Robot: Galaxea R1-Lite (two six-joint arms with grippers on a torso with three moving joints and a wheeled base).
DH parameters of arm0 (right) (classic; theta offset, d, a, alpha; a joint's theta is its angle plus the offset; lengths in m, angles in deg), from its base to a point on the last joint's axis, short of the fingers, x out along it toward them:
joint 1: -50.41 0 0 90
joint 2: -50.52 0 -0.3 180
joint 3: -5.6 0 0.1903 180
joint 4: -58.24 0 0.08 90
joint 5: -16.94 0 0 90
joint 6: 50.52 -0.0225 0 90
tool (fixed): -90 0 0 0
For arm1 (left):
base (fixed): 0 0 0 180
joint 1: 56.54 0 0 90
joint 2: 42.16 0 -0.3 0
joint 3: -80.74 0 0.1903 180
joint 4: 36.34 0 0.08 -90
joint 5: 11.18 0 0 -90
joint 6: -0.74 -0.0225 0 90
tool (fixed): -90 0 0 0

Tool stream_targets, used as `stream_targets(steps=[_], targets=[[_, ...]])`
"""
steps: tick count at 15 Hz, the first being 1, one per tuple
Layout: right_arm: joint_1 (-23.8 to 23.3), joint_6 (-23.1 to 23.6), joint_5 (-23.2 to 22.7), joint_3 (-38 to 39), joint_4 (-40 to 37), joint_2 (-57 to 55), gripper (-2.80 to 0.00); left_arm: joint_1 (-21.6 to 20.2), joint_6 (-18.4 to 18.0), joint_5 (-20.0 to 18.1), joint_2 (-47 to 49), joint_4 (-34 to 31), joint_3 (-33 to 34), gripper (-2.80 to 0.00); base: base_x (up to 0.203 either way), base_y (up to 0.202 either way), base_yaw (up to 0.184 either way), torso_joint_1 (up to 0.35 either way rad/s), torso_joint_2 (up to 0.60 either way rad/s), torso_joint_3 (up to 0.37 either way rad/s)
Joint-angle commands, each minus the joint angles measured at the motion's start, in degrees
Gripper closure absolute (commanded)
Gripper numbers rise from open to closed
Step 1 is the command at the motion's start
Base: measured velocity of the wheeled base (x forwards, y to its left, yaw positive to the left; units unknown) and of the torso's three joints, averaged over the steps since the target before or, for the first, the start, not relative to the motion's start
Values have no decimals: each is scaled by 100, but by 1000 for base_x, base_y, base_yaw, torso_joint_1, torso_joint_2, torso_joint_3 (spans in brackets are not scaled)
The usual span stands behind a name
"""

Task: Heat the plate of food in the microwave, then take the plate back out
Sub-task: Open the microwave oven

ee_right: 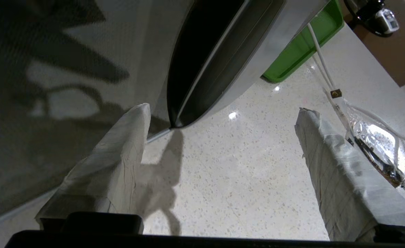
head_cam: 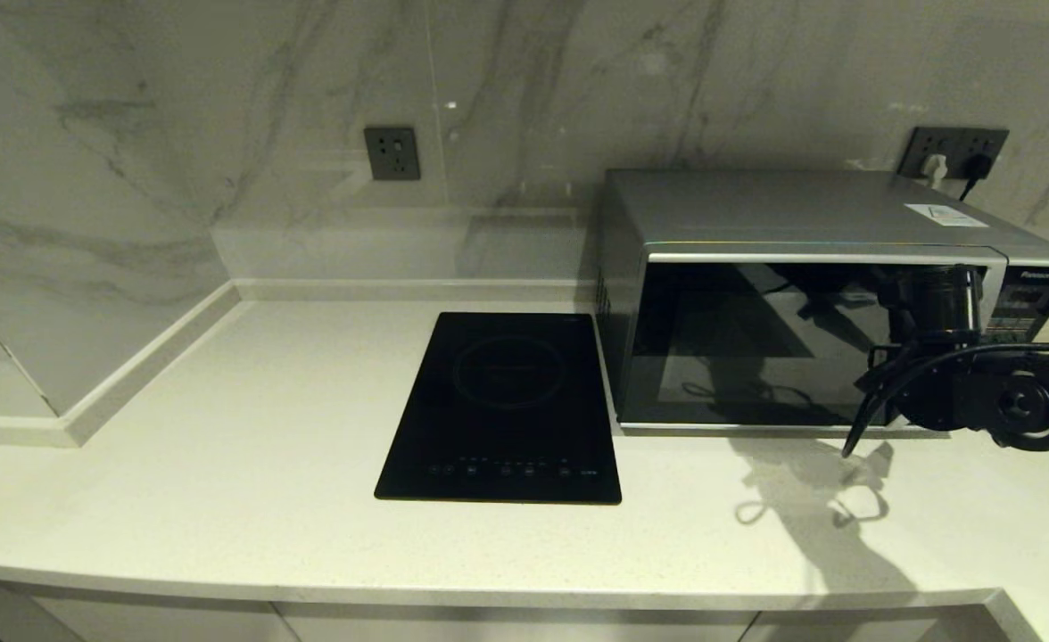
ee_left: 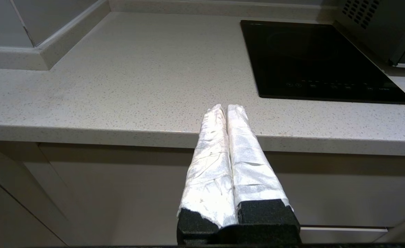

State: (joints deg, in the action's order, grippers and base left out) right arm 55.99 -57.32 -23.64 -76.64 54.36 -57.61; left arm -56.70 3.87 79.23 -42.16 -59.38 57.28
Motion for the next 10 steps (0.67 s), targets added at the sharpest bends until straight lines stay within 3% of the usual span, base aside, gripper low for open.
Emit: stream_targets(steps=[1,10], targets=[[-164,-17,24,-84,11,-83,-280,-2,3,2,0,2,1,0,0,0,0,0,0,0],[-744,-206,-132,-247,29,-269,-280,-2,3,2,0,2,1,0,0,0,0,0,0,0]])
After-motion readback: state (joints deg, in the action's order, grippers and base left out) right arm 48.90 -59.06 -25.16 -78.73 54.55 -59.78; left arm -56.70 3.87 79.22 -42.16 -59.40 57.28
